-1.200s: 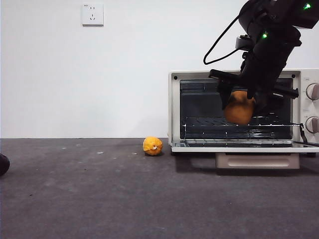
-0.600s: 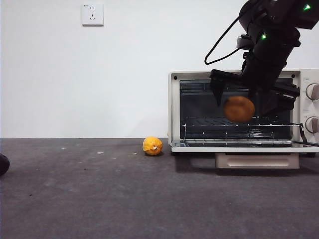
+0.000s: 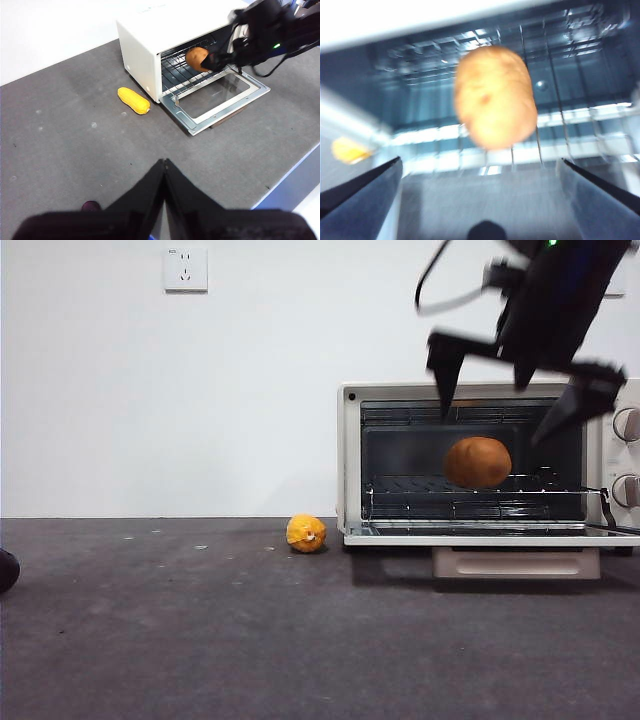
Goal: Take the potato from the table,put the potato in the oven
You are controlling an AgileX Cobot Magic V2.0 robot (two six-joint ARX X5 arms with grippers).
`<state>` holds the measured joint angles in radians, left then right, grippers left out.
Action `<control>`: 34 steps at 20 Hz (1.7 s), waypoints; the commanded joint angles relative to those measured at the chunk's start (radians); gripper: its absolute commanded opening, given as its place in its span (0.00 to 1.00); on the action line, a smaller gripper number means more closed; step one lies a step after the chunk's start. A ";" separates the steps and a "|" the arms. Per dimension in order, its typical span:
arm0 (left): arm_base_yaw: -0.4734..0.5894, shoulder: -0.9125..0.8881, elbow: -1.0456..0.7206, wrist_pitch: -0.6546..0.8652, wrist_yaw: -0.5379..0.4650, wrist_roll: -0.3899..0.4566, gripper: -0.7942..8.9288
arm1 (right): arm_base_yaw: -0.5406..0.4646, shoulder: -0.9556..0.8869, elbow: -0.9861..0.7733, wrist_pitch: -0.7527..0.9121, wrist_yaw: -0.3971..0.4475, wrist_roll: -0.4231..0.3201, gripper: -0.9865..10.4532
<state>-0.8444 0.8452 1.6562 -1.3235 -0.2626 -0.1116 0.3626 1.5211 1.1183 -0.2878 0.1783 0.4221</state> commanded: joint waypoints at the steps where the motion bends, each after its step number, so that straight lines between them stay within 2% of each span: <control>1: 0.001 0.023 -0.005 0.005 -0.048 0.031 0.08 | 0.027 -0.133 -0.001 -0.125 -0.006 -0.002 0.57; 2: 0.001 0.037 -0.005 0.005 -0.067 0.034 0.08 | 0.040 -0.192 -0.001 -0.177 -0.006 -0.008 0.53; 4: 0.001 0.079 -0.005 0.005 -0.082 0.036 0.08 | 0.074 -0.329 -0.001 -0.291 -0.003 -0.024 0.40; 6: 0.001 0.133 -0.005 0.005 -0.082 0.036 0.08 | 0.107 -0.467 -0.001 -0.384 -0.003 -0.034 0.18; 7: 0.001 0.170 -0.005 0.005 -0.082 0.040 0.08 | 0.123 -0.537 -0.001 -0.422 -0.004 -0.033 0.14; 10: 0.003 0.285 -0.008 0.023 -0.074 0.063 0.08 | 0.143 -0.701 -0.001 -0.497 -0.009 -0.029 0.14; 12: 0.017 0.338 -0.008 0.058 -0.031 0.068 0.08 | 0.143 -0.764 -0.001 -0.534 -0.014 -0.030 0.14; 15: 0.063 0.413 -0.008 0.121 0.140 0.100 0.08 | 0.143 -0.841 -0.001 -0.602 -0.014 -0.031 0.08; 18: 0.121 0.495 -0.008 0.176 0.325 0.119 0.08 | 0.143 -0.897 -0.001 -0.680 -0.014 -0.043 0.08; 23: 0.216 0.650 -0.008 0.208 0.532 0.119 0.08 | 0.143 -0.968 -0.001 -0.764 -0.014 -0.093 0.08; 27: 0.288 0.788 -0.008 0.240 0.708 0.110 0.08 | 0.143 -1.003 -0.001 -0.771 -0.014 -0.093 0.08; 30: 0.324 0.893 -0.008 0.282 0.800 0.084 0.08 | 0.143 -1.016 -0.001 -0.791 -0.014 -0.093 0.08; 34: 0.356 1.017 -0.008 0.331 0.855 0.066 0.07 | 0.143 -1.015 -0.001 -0.871 -0.014 -0.085 0.09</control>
<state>-0.4942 1.8370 1.6550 -0.9985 0.5804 -0.0319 0.5041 0.5079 1.1183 -1.1538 0.1642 0.3401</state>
